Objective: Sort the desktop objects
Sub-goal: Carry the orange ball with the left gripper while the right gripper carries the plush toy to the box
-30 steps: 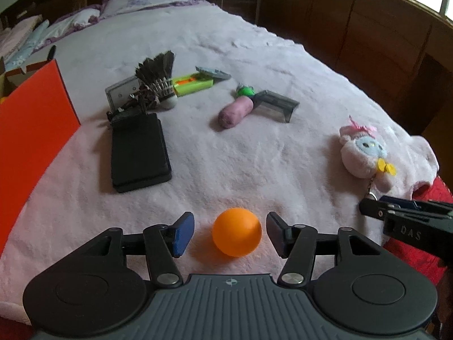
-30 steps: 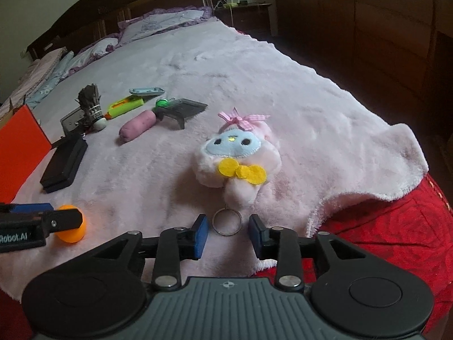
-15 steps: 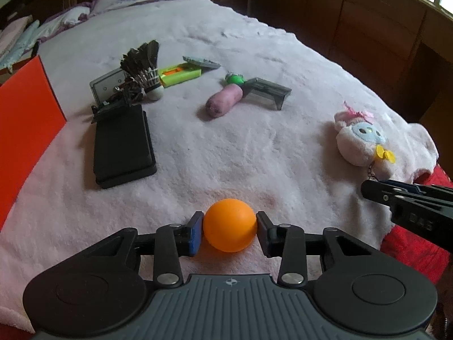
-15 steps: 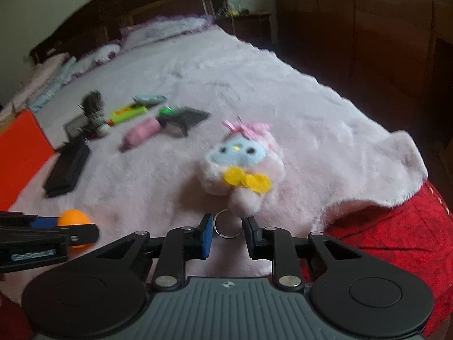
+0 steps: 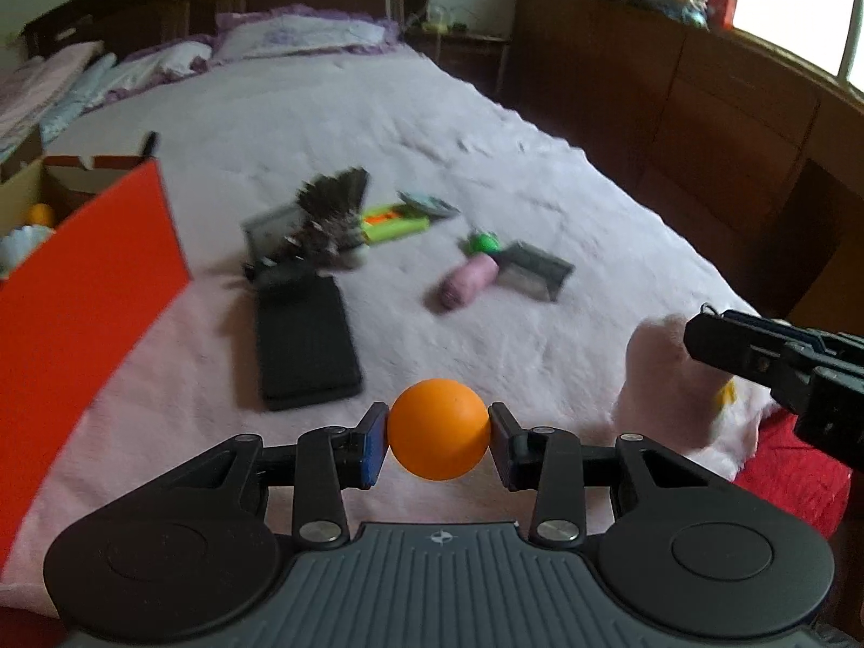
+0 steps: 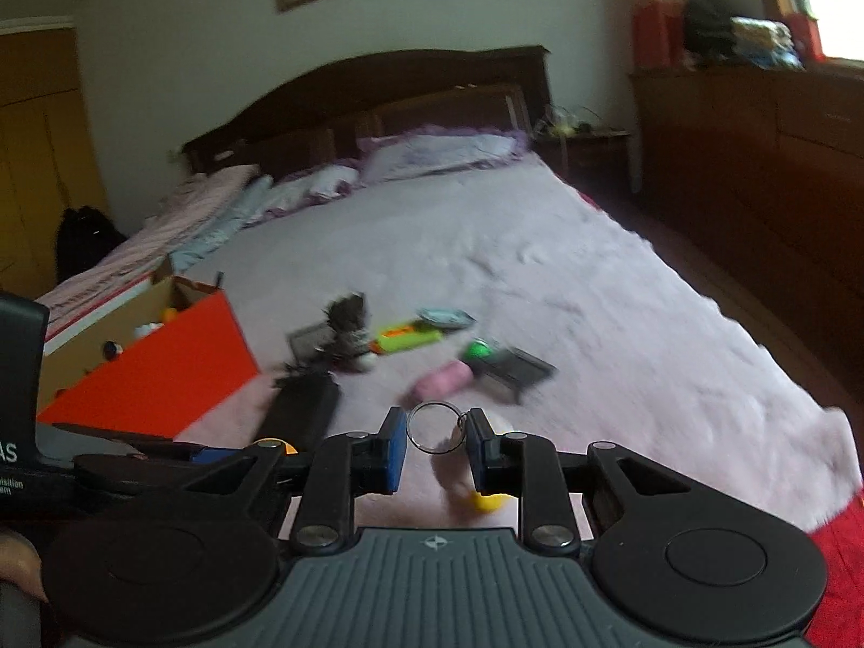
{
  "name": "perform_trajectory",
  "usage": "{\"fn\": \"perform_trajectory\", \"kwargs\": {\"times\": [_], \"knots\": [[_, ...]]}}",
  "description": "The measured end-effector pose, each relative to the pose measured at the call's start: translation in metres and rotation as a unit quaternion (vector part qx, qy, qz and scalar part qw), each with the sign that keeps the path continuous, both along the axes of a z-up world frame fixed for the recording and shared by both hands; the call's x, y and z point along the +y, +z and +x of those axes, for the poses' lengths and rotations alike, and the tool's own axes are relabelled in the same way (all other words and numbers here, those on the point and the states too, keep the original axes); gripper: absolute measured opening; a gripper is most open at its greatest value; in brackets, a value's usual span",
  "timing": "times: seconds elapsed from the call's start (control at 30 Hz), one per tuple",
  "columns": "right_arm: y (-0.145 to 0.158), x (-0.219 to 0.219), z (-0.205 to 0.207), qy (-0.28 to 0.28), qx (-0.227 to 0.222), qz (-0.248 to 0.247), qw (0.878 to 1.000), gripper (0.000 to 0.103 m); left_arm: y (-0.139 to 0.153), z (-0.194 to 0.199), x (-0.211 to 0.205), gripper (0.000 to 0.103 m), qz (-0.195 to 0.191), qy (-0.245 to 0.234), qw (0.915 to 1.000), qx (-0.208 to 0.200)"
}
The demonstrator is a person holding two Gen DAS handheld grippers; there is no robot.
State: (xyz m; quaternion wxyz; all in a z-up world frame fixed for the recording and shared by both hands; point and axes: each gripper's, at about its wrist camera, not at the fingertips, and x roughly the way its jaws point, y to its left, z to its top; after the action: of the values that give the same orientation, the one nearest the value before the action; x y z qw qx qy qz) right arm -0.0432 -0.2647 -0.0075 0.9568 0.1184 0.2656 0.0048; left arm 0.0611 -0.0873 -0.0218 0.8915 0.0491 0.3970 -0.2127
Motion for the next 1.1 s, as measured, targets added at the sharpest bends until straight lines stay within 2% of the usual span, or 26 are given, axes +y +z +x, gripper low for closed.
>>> {"fn": "perform_trajectory", "kwargs": {"times": [0.6, 1.1], "knots": [[0.024, 0.073, 0.006, 0.095, -0.015, -0.004, 0.995, 0.025, 0.030, -0.026, 0.088, 0.040, -0.013, 0.089, 0.9954, -0.033], [0.063, 0.141, 0.033, 0.175, -0.045, -0.012, 0.983, 0.025, 0.070, -0.029, 0.162, 0.040, -0.024, 0.176, 0.9817, -0.069]]}}
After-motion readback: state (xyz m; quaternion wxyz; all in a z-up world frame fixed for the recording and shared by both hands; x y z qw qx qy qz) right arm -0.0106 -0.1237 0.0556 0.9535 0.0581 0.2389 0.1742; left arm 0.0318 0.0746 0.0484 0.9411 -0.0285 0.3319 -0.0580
